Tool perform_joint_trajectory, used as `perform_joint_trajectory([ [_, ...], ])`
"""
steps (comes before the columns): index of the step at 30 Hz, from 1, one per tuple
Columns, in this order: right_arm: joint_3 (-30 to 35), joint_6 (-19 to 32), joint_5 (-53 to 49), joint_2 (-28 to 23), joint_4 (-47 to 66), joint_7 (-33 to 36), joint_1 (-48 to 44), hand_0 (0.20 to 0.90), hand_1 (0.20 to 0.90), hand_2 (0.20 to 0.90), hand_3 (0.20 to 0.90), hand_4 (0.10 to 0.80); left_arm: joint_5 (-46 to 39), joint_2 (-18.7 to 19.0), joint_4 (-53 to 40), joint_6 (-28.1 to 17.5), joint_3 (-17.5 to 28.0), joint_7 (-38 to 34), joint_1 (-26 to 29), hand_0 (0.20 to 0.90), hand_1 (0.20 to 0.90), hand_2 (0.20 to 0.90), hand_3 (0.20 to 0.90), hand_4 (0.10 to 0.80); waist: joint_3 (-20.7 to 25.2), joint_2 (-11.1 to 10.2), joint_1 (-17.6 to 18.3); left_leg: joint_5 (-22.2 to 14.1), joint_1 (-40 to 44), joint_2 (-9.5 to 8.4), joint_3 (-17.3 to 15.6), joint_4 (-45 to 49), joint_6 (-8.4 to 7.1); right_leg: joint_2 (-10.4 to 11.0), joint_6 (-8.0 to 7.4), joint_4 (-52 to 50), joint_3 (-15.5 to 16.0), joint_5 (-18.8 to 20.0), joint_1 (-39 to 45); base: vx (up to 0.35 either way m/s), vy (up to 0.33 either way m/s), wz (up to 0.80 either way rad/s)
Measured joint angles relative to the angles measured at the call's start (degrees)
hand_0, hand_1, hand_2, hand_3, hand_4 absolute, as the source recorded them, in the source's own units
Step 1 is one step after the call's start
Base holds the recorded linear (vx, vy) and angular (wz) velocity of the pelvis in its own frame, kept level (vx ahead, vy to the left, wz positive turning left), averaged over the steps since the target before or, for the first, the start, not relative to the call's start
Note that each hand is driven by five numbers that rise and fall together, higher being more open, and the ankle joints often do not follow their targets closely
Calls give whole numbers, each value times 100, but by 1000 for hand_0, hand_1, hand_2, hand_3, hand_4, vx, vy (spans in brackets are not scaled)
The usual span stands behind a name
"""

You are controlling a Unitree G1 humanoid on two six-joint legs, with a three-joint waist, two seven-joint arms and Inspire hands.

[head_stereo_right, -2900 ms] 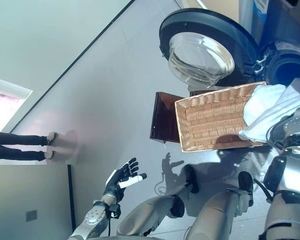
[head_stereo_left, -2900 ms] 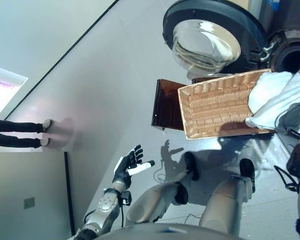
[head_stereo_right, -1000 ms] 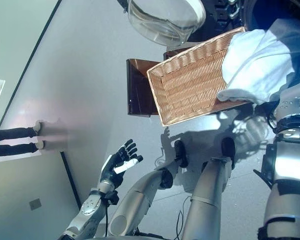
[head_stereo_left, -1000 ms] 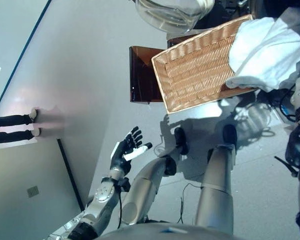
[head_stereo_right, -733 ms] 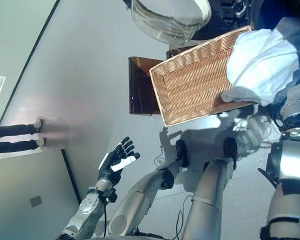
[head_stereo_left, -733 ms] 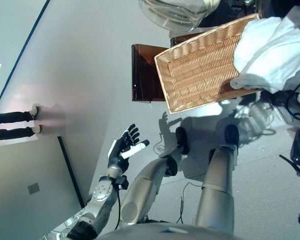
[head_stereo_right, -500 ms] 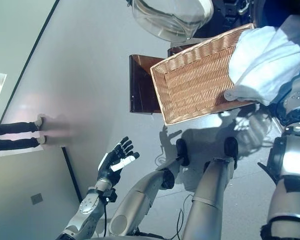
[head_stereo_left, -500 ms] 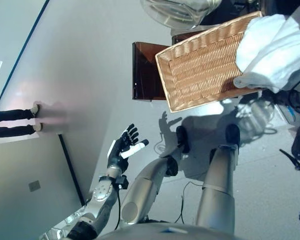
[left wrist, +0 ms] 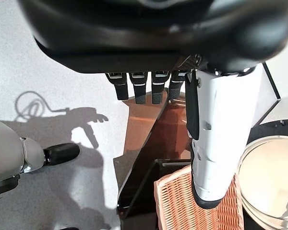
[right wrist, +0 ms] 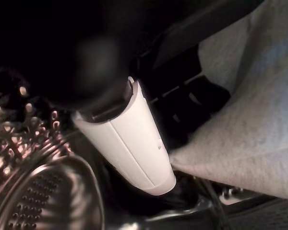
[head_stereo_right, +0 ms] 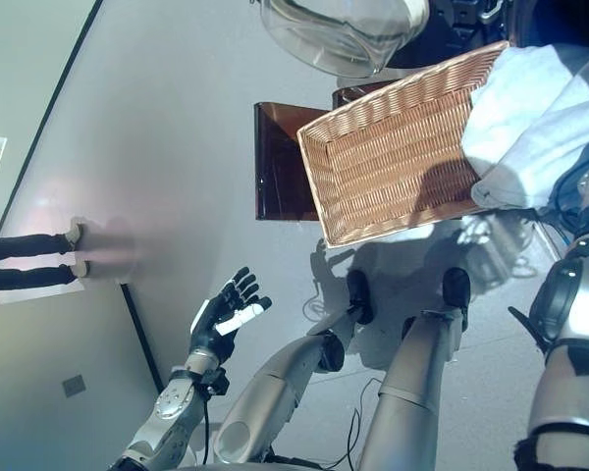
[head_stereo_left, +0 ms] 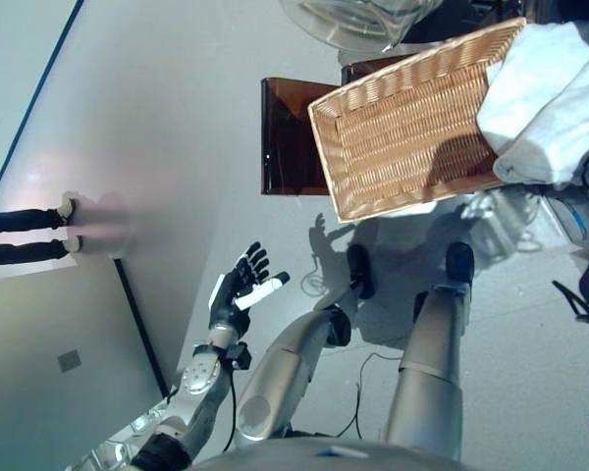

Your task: Pick up the clothes and place them into the washing machine

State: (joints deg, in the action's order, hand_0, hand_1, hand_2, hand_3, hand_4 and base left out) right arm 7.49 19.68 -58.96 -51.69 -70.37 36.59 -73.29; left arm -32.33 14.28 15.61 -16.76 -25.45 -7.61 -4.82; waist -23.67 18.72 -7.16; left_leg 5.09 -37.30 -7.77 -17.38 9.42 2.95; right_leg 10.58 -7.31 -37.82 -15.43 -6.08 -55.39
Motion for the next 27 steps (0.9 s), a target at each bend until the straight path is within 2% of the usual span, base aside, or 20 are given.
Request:
perform_joint_trajectory([
  [11, -9, -353, 6, 92, -46, -432, 280, 900, 900, 900, 900, 800, -16, 18, -37, 1, 11, 13, -2, 900, 900, 900, 900, 800, 0, 0, -28, -1, 224, 14, 13, 20, 1, -5, -2, 1, 19, 2, 243, -26, 20, -2],
  [16, -23, -362, 89, 215, -33, -517, 458, 900, 900, 900, 900, 800, -16, 24, -46, 11, 19, 21, -2, 900, 900, 900, 900, 800, -2, -2, -12, -2, 346, 13, 27, -12, 1, -6, -12, 48, 37, 9, 378, -15, 32, -2],
  [22, -298, -572, 977, 536, 440, -401, 1075, 900, 900, 900, 900, 800, -16, 20, -51, 14, 38, 68, -5, 900, 900, 900, 900, 800, 0, 0, 25, -26, 594, 79, 22, -90, 2, -53, -39, 311, 78, 70, 712, -23, 48, -10],
  [24, -346, -606, 1696, 687, 1061, -167, 1470, 900, 900, 900, 900, 800, -15, 22, -54, 13, 68, 74, -5, 900, 900, 900, 900, 800, -4, -6, 91, -33, 606, 89, 21, -97, 10, -56, -50, 357, 88, 101, 747, -6, 22, -1],
  [27, -359, -621, 2175, 912, 1524, -67, 1806, 900, 900, 900, 900, 800, -11, 21, -54, 15, 86, 76, -4, 900, 900, 900, 900, 800, -10, -14, 172, -61, 657, 102, 19, -55, 49, -61, -64, 395, 93, 121, 824, -9, 49, -5],
])
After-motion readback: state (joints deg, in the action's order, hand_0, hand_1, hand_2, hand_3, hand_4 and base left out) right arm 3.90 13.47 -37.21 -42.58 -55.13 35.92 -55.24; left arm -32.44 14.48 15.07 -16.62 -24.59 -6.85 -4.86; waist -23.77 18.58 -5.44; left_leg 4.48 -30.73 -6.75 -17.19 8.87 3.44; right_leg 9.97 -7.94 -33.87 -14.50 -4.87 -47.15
